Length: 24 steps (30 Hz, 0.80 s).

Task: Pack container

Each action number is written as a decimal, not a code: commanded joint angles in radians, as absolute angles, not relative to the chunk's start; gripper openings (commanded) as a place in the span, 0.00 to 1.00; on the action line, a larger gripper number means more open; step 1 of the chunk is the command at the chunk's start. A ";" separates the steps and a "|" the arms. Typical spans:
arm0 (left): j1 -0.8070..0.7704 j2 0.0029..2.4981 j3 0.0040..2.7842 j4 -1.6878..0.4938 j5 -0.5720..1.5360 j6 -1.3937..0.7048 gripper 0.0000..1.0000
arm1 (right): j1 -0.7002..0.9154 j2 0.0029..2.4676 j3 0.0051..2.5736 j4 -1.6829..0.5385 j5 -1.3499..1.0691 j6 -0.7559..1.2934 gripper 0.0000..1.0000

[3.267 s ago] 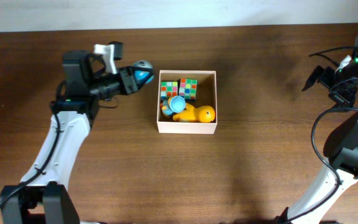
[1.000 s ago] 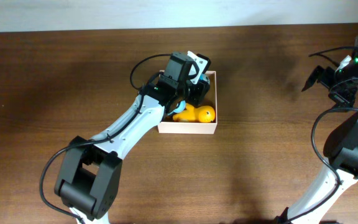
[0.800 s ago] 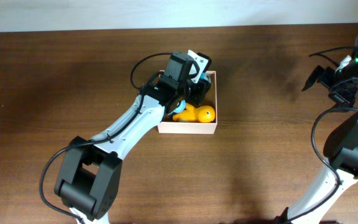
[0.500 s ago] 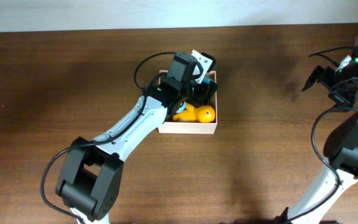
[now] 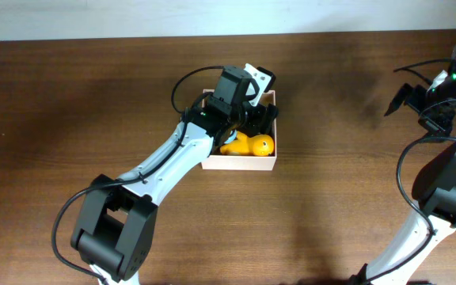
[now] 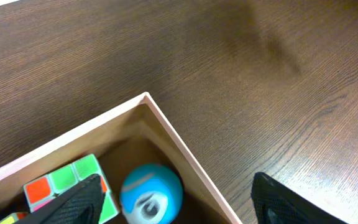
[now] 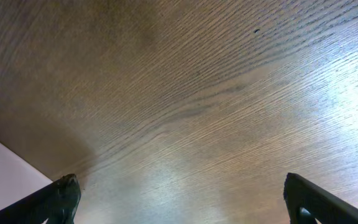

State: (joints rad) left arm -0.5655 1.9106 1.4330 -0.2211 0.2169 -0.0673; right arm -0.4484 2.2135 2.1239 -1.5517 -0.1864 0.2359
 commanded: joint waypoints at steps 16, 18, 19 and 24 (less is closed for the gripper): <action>-0.461 1.605 1.477 -0.517 0.160 -0.056 0.99 | -0.445 2.219 2.125 -1.552 -0.199 0.241 0.99; -0.430 1.542 1.477 -0.585 0.111 -0.056 0.99 | -0.445 2.219 2.125 -1.552 -0.199 0.241 0.99; -0.413 1.509 1.477 -0.624 0.083 -0.056 0.99 | -0.445 2.219 2.125 -1.552 -0.199 0.241 0.99; -0.338 1.366 1.477 -0.807 -0.009 -0.055 0.99 | -0.445 2.219 2.125 -1.552 -0.199 0.241 0.99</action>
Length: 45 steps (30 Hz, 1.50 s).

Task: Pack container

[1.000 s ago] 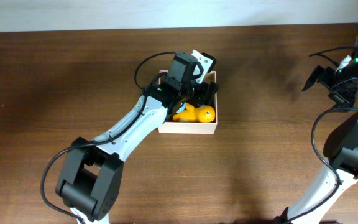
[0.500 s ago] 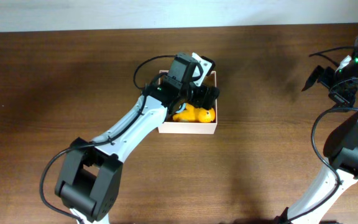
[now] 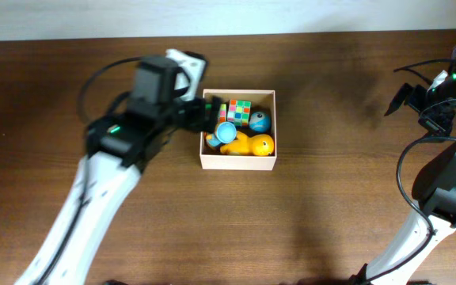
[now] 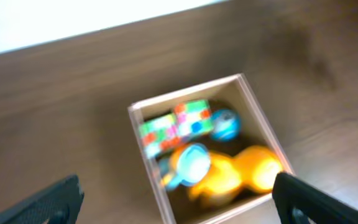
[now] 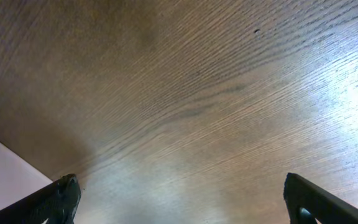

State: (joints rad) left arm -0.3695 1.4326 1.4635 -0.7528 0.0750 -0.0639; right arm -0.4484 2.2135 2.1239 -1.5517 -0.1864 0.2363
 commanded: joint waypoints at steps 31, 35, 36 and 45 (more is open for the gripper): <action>-0.272 0.973 1.475 -1.431 -0.165 -0.153 0.99 | -0.445 2.219 2.125 -1.552 -0.199 0.241 0.99; -0.272 0.936 1.474 -1.355 -0.165 -0.191 0.99 | -0.445 2.219 2.125 -1.552 -0.199 0.241 0.99; -0.270 0.922 1.472 -1.330 -0.166 -0.191 0.99 | -0.445 2.219 2.125 -1.552 -0.199 0.241 0.99; -0.135 0.647 1.285 -1.046 -0.123 -0.196 0.99 | -0.445 2.219 2.125 -1.552 -0.199 0.241 0.99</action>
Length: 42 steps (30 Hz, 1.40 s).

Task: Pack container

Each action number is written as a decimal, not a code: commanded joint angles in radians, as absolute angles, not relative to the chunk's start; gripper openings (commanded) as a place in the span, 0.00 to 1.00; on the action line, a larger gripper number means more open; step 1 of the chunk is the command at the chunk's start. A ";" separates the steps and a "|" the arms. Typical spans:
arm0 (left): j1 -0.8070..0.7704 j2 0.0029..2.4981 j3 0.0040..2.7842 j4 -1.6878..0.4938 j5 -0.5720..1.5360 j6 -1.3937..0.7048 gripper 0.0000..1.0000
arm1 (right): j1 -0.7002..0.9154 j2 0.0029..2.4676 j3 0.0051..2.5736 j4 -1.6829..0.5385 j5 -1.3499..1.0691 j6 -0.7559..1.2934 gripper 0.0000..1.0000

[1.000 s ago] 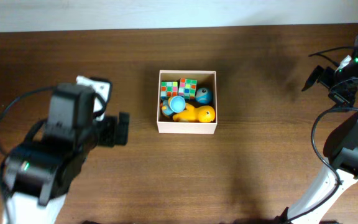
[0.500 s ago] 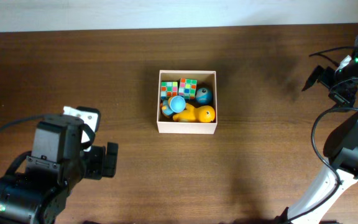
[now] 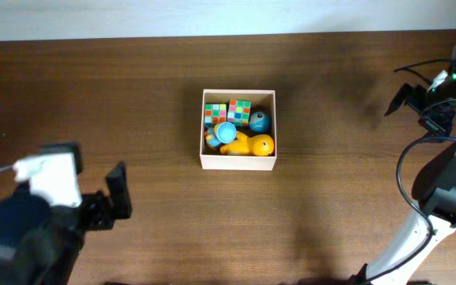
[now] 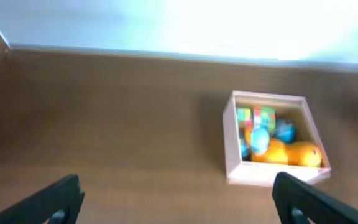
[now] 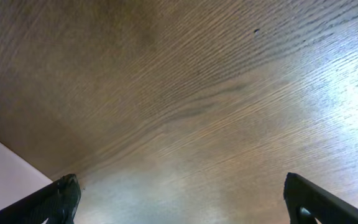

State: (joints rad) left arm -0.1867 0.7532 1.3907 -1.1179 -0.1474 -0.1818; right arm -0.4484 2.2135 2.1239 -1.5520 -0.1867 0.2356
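Note:
A small pale box [image 3: 201, 119] stands at the table's middle. Inside it lie two colour cubes [image 3: 228, 112], a blue ball [image 3: 260, 121], a light blue cup [image 3: 226, 131] and a yellow duck [image 3: 250, 145]. The left wrist view shows the same box [image 4: 234, 140] from a distance, blurred. My left gripper [image 4: 174, 200] is open and empty, high up at the near left [image 3: 115, 198], well away from the box. My right gripper [image 5: 180, 199] is open over bare wood at the far right [image 3: 415, 99].
A white wall strip runs along the table's far edge [image 3: 133, 20]. The right arm's cables [image 3: 406, 170] loop near the right edge. A pale surface shows at the lower left corner of the right wrist view [image 5: 5, 171].
My left arm has drawn back from beside the box's left side to the near left corner, higher up. The box and its contents have not shifted. The right arm is unchanged.
At first my left gripper was open down inside the box over the cubes and ball. Then it was out, just left of the box. Now it sits far off at the near left. The right arm stayed still throughout.

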 commanded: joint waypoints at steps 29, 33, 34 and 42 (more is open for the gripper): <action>0.001 0.005 0.094 -0.091 0.199 0.174 0.99 | -0.445 2.219 2.125 -1.552 -0.199 0.241 0.99; 0.001 0.005 0.059 -0.071 0.189 0.174 0.99 | -0.445 2.219 2.125 -1.552 -0.199 0.241 0.99; 0.001 0.005 0.051 -0.071 0.183 0.174 0.99 | -0.445 2.219 2.126 -1.552 -0.199 0.241 0.99; 0.001 0.005 0.011 -0.071 0.153 0.174 0.99 | -0.445 2.219 2.125 -1.552 -0.199 0.241 0.99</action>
